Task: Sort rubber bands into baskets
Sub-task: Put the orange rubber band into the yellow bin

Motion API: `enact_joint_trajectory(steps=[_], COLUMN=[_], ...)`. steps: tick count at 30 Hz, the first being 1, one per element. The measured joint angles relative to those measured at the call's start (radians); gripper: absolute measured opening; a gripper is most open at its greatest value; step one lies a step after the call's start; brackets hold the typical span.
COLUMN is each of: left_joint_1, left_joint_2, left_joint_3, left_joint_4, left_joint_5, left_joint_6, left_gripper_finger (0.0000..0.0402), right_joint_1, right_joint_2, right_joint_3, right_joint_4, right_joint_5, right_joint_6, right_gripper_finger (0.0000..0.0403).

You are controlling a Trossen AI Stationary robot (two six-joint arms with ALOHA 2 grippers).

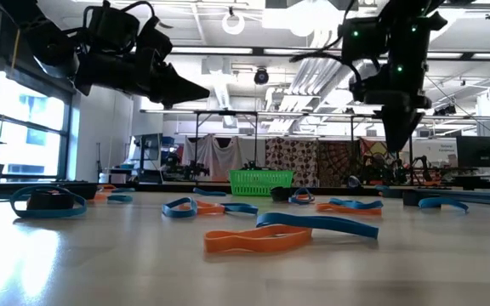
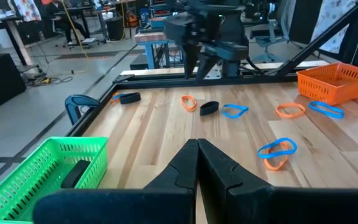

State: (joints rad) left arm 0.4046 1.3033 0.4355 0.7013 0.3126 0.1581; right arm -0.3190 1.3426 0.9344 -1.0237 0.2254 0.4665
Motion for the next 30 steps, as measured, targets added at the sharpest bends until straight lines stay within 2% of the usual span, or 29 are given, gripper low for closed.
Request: enact_joint_trajectory(steps=[7, 22, 27, 30], left_joint_1=[0.000, 0.000, 0.000, 0.000], left_joint_2=[0.000, 0.000, 0.000, 0.000], left_joint_3=[0.000, 0.001, 0.001, 0.001], left_joint_4=[0.000, -0.002, -0.002, -0.002], left_joint_5=[-0.002, -0.002, -0.002, -0.002], left_joint_6=[0.000, 0.000, 0.000, 0.000], left_gripper_finger=[0.0000, 0.0000, 0.0000, 0.0000], right_joint_1=[-0.084, -0.102, -0.143, -0.172], right_joint_2=[0.013, 0.204, 0.250, 0.253], right_joint_3=[0.000, 0.000, 0.000, -0.031], right_joint_4=[-0.004, -0.011, -0.010, 0.049], right_joint_5=[-0.061, -0.107, -0.106, -0.130], right_joint_6=[0.036, 0.104, 0.096, 0.092], right_gripper_finger=[0.0130, 0.0130, 0.0129, 0.0120])
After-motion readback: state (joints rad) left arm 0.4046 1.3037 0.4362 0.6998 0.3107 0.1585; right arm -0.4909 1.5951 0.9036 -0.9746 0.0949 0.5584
